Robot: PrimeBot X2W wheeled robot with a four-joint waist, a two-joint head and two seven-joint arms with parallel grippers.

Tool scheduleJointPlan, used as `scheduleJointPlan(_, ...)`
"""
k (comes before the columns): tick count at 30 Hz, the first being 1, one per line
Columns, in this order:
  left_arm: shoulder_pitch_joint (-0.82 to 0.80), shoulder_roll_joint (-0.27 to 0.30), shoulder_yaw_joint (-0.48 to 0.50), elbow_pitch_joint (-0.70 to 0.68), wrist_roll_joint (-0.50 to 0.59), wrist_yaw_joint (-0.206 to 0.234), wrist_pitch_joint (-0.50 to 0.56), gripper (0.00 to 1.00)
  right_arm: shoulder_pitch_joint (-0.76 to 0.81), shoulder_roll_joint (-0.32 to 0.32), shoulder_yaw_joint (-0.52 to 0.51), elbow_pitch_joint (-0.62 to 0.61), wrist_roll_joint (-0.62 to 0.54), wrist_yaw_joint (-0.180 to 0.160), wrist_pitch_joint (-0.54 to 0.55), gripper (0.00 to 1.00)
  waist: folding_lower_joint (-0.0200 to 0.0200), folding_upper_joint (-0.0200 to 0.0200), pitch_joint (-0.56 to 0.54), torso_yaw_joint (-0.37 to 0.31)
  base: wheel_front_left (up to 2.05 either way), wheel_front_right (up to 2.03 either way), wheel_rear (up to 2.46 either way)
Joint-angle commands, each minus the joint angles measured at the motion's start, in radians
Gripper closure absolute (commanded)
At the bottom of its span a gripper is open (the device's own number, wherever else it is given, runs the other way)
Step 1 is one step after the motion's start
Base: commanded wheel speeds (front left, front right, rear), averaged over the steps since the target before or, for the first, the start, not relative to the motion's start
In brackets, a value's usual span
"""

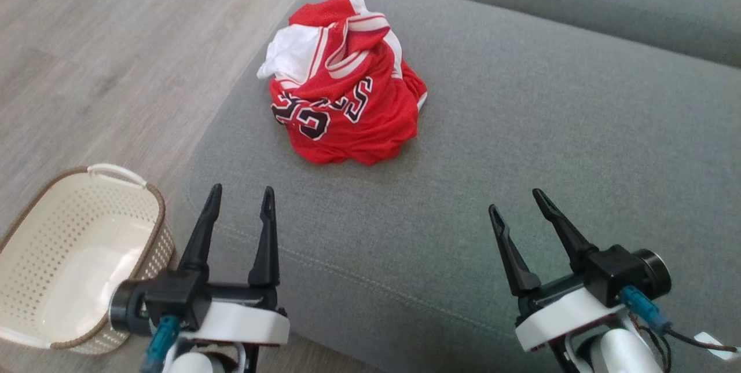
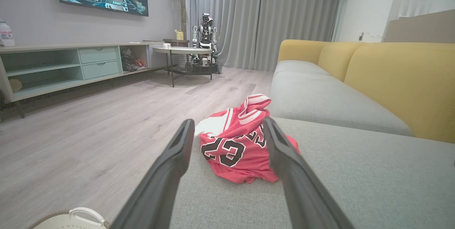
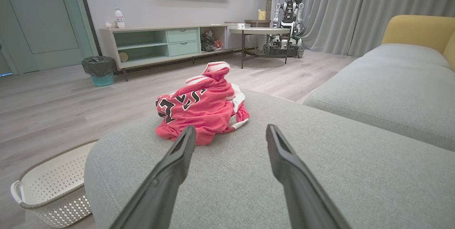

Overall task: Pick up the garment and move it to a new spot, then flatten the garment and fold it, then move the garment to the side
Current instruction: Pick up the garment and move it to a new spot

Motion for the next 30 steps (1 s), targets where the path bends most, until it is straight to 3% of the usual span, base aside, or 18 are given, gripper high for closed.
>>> scheduleJointPlan(1,-0.049,-0.005,0.040,-0.044,-0.005,0.003,-0.012,0.00,-0.027,-0.011,0.025,-0.033,-0.010,0.000,-0.009,0.00,0.0000,0.0000,0.019,-0.008,0.00,0.00,0.00)
scheduleJointPlan(7,-0.154,-0.005,0.073,-0.064,0.014,-0.045,-0.012,0.00,-0.056,-0.011,0.026,-0.036,-0.037,0.000,-0.009,0.00,0.0000,0.0000,0.099,-0.051,0.00,0.00,0.00)
scheduleJointPlan(13,-0.377,0.027,0.143,-0.037,0.040,-0.143,-0.012,0.00,-0.113,-0.011,0.028,-0.049,-0.084,0.000,-0.009,0.00,0.0000,0.0000,0.219,-0.096,0.00,0.00,0.00)
scheduleJointPlan(17,-0.563,0.082,0.156,0.100,0.048,-0.192,-0.012,0.00,-0.148,-0.011,0.029,-0.057,-0.120,0.000,-0.009,0.00,0.0000,0.0000,0.294,-0.119,0.00,0.00,0.00)
scheduleJointPlan(22,-0.797,0.119,0.147,0.380,-0.012,-0.219,0.002,0.00,-0.175,-0.029,0.037,-0.067,-0.138,0.000,-0.009,0.00,0.0000,0.0000,0.364,-0.152,0.00,0.00,0.00)
scheduleJointPlan(27,-1.013,0.138,0.093,0.614,-0.186,-0.227,0.185,0.00,-0.201,-0.045,0.036,-0.090,-0.147,0.000,-0.009,0.00,0.0000,0.0000,0.422,-0.182,0.00,0.00,0.00)
scheduleJointPlan(29,-1.073,0.159,0.044,0.679,-0.265,-0.227,0.285,0.00,-0.211,-0.049,0.034,-0.099,-0.150,0.000,-0.009,0.00,0.0000,0.0000,0.441,-0.190,0.00,0.00,0.00)
scheduleJointPlan(30,-1.073,0.159,0.044,0.679,-0.265,-0.227,0.285,0.00,-0.211,-0.049,0.034,-0.099,-0.150,0.000,-0.009,0.00,0.0000,0.0000,0.441,-0.190,0.00,0.00,0.00)
